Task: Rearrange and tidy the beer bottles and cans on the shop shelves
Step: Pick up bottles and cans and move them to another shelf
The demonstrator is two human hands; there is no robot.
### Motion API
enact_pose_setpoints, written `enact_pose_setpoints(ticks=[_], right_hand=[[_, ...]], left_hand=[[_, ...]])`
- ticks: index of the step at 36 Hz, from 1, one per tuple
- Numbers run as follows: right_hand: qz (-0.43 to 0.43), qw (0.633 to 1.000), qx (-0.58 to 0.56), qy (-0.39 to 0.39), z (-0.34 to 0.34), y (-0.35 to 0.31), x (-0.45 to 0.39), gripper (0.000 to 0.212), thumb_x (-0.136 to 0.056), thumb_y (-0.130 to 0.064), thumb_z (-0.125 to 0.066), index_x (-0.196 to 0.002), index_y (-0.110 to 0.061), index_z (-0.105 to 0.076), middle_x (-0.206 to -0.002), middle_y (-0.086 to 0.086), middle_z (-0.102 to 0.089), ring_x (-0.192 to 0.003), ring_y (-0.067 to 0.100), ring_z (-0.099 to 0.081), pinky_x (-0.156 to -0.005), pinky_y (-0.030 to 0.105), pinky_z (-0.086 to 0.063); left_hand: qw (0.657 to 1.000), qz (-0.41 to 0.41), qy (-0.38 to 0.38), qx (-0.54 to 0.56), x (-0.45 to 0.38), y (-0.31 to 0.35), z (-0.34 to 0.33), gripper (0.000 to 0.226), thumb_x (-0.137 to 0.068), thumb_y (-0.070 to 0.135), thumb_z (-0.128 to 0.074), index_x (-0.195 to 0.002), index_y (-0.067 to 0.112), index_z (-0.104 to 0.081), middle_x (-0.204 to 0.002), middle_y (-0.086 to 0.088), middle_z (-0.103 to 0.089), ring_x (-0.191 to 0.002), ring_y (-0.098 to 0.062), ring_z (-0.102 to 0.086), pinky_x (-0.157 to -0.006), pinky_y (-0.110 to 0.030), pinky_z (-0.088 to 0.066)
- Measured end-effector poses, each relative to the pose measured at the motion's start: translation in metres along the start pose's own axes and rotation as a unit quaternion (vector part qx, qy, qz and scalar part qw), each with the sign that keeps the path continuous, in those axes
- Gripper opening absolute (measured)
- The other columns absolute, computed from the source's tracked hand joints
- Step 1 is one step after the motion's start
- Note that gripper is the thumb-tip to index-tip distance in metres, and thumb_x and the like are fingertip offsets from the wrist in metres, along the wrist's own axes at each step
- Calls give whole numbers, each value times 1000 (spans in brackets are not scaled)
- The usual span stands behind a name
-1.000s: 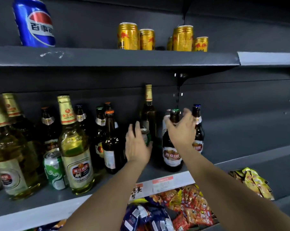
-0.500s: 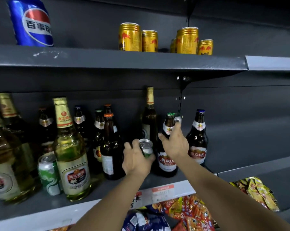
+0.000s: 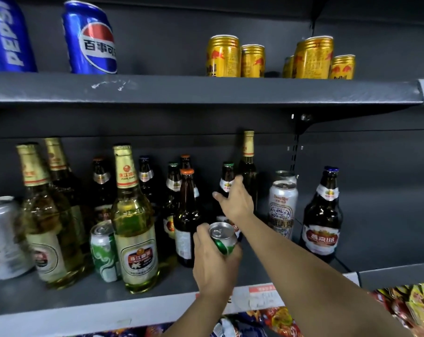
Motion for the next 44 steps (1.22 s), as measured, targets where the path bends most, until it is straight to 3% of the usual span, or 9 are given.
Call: enact_pose_setpoints(ticks=[6, 9, 12, 16, 20, 25, 31, 35, 44], right_hand=[[4, 998, 66, -4, 1, -5, -4, 64, -87, -48, -64, -128, -8, -35, -132, 10, -51, -120, 30, -52, -83, 36, -41], [111, 955, 226, 155, 40, -18, 11, 54, -90, -53, -51, -123, -10, -48, -115, 9, -58, -112, 29, -50, -93, 41, -37], [135, 918, 271, 256, 84, -12, 17, 43, -92, -46, -51, -110, -7, -57, -106, 15, -61, -105, 33, -51, -91, 45, -38], [-14, 916, 392, 88, 101, 34, -3, 69, -95, -58, -36, -140, -6, -37, -142, 20, -41, -135, 39, -31, -108, 47, -27], [-89, 931, 353, -30, 91, 61, 2, 77, -91, -52, -55, -146, -6, -26, -145, 17, -34, -131, 35, -37, -97, 41, -41], [-22, 932, 362, 8, 90, 45, 23, 79, -82, -51, -67, -139, -8, -32, -138, 14, -36, -126, 32, -39, -95, 38, -41], [30, 956, 291, 34, 92, 29, 63, 65, -78, -54, -69, -124, -17, -41, -130, 10, -40, -123, 32, -41, -89, 40, -43], [52, 977, 204, 12, 98, 10, 86, 65, -79, -52, -69, -125, -15, -42, -124, 9, -44, -108, 32, -54, -67, 34, -40], [188, 962, 196, -41, 83, -82, 148, 65, -77, -53, -66, -128, -20, -43, -123, 8, -51, -103, 34, -59, -69, 32, -37]], left_hand=[[999, -41, -8, -8, 2, -1, -1, 55, -76, 32, -71, -120, 31, -38, -112, 10, -45, -102, -18, -54, -70, -37, -49], [999, -39, -9, -34, -1, 0, -1, 74, -76, 33, -70, -139, 32, -31, -127, 8, -40, -110, -17, -51, -72, -33, -46], [998, -45, -6, -37, -1, 4, 0, 63, -74, 34, -70, -128, 31, -39, -119, 7, -42, -105, -18, -51, -70, -34, -47], [998, -41, -3, -42, 0, 3, 1, 56, -73, 34, -72, -119, 28, -39, -111, 9, -42, -99, -18, -52, -72, -39, -50], [996, -34, 19, -79, 0, 4, 9, 55, -71, 42, -75, -109, 29, -38, -108, 10, -47, -98, -17, -54, -70, -36, -49], [994, -27, -1, -105, 2, 13, 12, 55, -72, 42, -76, -104, 27, -34, -107, 7, -44, -96, -18, -52, -63, -31, -40], [990, -18, 8, -140, 10, 28, 25, 61, -72, 41, -76, -124, 26, -46, -119, -1, -38, -101, -26, -54, -67, -32, -44], [988, -16, 32, -150, 23, 46, 49, 50, -72, 44, -73, -113, 28, -51, -113, 1, -37, -91, -23, -53, -66, -30, -39], [974, 28, 122, -191, 67, 38, 143, 47, -69, 45, -70, -107, 23, -52, -109, 3, -41, -92, -24, -55, -68, -34, -42]])
Point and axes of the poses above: each hand's wrist, its own x-axis away from the middle knuckle, its own z-axis out of the back of the hand, y = z × x, the point moved 9 cm from there along -x, towards the middle knuckle
